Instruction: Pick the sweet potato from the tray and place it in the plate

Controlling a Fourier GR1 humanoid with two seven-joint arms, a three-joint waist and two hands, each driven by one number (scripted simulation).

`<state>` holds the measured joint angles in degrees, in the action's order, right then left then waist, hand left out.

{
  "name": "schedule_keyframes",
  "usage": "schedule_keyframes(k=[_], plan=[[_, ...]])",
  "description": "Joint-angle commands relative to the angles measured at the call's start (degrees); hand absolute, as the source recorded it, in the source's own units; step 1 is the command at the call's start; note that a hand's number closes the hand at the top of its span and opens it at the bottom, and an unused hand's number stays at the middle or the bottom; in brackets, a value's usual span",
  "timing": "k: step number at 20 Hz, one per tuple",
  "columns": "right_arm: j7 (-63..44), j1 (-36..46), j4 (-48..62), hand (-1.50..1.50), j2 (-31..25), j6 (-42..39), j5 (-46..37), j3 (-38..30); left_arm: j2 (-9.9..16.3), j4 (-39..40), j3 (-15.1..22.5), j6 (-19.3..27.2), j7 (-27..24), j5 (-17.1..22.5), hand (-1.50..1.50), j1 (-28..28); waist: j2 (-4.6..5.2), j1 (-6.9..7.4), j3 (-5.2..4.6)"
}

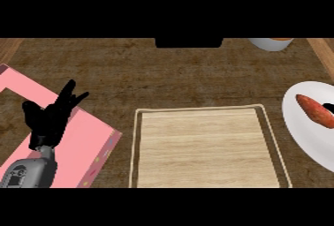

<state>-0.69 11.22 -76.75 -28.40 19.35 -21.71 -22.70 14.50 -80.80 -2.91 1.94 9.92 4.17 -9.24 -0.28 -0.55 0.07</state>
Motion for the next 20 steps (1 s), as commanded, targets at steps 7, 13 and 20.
schedule_keyframes(k=[7,13,20], plan=[[-7.5,-2.7,-9.8,-1.5,2.8,-10.8,21.9,-9.4,-1.3,1.5,-0.3,0.2,-1.3,-0.6,0.0,0.1,0.11,-0.28,-0.06],[-3.4,-9.0,-13.0,-1.5,3.0,-16.2,28.2,-14.0,-2.6,-4.8,1.2,0.7,1.1,-2.3,0.0,2.8,0.19,0.42,-0.06],[2.9,-11.2,-4.0,-1.5,-2.7,-23.1,31.4,-20.2,-1.8,-2.7,-1.0,-2.1,0.2,-1.5,0.0,2.5,0.25,0.56,-0.05]])
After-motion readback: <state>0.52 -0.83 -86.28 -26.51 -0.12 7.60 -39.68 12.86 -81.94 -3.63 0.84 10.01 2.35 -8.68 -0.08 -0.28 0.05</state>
